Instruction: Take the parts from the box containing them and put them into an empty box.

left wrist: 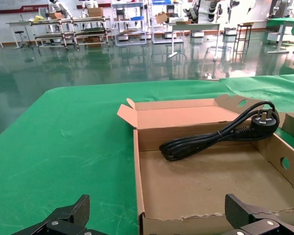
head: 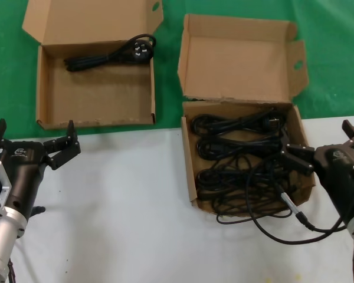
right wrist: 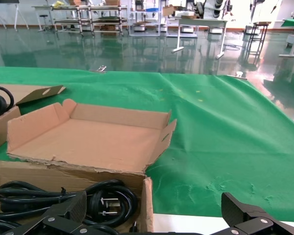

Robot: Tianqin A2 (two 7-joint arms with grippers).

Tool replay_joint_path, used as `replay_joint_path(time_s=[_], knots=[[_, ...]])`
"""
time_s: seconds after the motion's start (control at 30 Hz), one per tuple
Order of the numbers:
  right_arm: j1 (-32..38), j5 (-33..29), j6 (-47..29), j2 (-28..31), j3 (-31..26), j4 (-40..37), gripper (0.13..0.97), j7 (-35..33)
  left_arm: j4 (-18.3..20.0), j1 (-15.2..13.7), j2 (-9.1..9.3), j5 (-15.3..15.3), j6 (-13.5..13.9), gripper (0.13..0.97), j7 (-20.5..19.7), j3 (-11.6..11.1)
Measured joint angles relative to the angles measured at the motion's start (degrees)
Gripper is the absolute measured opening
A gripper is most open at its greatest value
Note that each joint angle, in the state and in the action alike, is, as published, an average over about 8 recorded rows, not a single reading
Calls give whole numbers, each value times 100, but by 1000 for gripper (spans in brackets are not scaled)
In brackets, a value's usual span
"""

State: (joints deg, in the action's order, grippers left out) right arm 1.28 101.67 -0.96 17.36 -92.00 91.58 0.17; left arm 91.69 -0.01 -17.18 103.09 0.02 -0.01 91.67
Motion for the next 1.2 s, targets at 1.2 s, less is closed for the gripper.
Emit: replay_joint_path(time_s=[1.2], knots=[[0,0,0,0,0,0,966,0,0,0,0,0,0,966,0,0]])
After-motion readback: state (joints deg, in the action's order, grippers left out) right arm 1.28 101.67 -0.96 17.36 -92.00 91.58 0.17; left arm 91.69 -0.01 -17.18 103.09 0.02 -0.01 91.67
